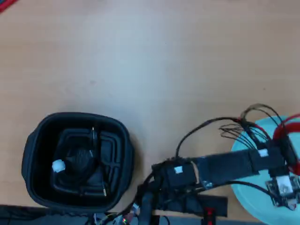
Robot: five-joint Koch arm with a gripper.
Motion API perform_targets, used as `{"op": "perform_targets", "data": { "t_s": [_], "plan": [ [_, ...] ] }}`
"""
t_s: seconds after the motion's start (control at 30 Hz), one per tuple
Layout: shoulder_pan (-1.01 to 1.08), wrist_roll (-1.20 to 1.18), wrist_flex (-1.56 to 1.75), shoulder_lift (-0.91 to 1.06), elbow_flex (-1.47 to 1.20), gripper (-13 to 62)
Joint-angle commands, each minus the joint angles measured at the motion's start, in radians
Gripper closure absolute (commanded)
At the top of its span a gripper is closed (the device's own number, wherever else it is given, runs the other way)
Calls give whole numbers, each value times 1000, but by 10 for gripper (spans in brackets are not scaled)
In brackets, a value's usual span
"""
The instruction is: Put a black charging cable in a black bowl and put a red charging cable in a green bowl
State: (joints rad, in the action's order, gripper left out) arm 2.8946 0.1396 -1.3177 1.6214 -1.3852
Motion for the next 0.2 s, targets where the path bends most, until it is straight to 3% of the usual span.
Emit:
{"op": "perform_targets", "data": {
  "t_s": [0.0,0.17],
  "plan": [
    [48,15,101,9,29,549],
    [64,15,103,9,-5,547]
  ]
}}
